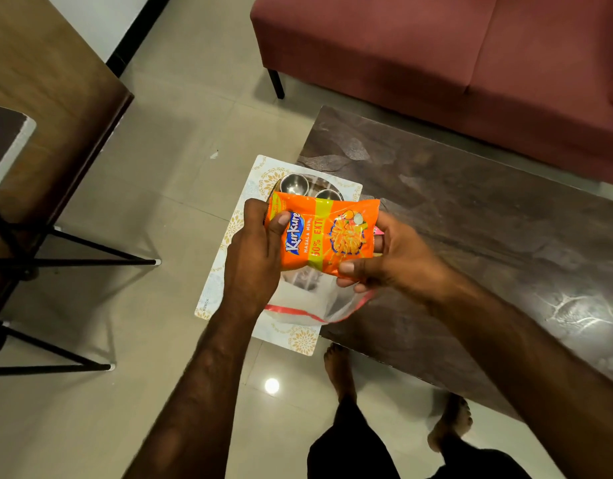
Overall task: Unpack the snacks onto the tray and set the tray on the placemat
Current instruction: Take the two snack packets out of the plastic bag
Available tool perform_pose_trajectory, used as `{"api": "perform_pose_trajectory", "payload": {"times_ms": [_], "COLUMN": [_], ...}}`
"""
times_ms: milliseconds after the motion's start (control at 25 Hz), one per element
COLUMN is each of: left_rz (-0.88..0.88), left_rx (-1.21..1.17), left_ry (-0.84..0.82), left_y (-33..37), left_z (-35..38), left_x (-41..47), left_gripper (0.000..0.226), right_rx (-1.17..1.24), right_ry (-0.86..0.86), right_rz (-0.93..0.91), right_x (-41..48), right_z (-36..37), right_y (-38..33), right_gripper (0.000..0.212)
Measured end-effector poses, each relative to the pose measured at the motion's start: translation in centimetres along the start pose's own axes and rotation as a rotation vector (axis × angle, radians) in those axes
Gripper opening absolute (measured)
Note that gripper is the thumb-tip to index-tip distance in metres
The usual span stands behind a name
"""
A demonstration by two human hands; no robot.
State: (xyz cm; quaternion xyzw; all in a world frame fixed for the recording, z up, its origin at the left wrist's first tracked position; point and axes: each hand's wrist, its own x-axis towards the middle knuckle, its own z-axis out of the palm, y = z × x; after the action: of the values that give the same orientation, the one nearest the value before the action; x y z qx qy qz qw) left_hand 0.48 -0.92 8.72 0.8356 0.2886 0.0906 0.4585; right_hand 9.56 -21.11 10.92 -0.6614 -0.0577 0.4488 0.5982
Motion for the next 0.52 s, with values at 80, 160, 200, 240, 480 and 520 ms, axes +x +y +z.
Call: {"api": "perform_pose_trajectory", "payload": {"times_ms": [80, 160, 200, 240, 480, 520], "left_rz": [0.028, 0.019, 0.008, 0.005, -0.046, -0.051], "left_rx": [0.03, -0.01, -0.04, -0.059, -0.224, -0.243], "left_ry": [-0.047, -0.094, -0.119, -0.138, -0.195, -0.198], "left_y": [0.0, 0.1, 0.1, 0.0, 0.2, 0.1], "left_z": [-0.2, -0.3, -0.4, -0.4, -0.5, -0.5], "left_x": [0.0, 0.1, 0.0, -0.1, -0.1, 0.1], "left_gripper": [0.019, 0.021, 0.022, 0.022, 0.025, 0.025], "right_rx": [0.011, 0.025, 0.043, 0.068, -0.008, 0.026], "right_ry": [-0.033, -0.072, -0.087, -0.097, -0.006, 0.019], "right_rz": [0.003, 0.032, 0.049, 0.069, 0.094, 0.085], "right_x": [-0.3, -0.4, -0.4, -0.5, -1.2, -1.4], "right_z": [-0.9, -1.5, -1.7, -1.9, -3.0, -3.2], "right_y": [-0.4, -0.4, -0.4, -0.4, 0.1, 0.4], "right_gripper": [0.069, 0.068, 0.064, 0.056, 0.055, 0.054]}}
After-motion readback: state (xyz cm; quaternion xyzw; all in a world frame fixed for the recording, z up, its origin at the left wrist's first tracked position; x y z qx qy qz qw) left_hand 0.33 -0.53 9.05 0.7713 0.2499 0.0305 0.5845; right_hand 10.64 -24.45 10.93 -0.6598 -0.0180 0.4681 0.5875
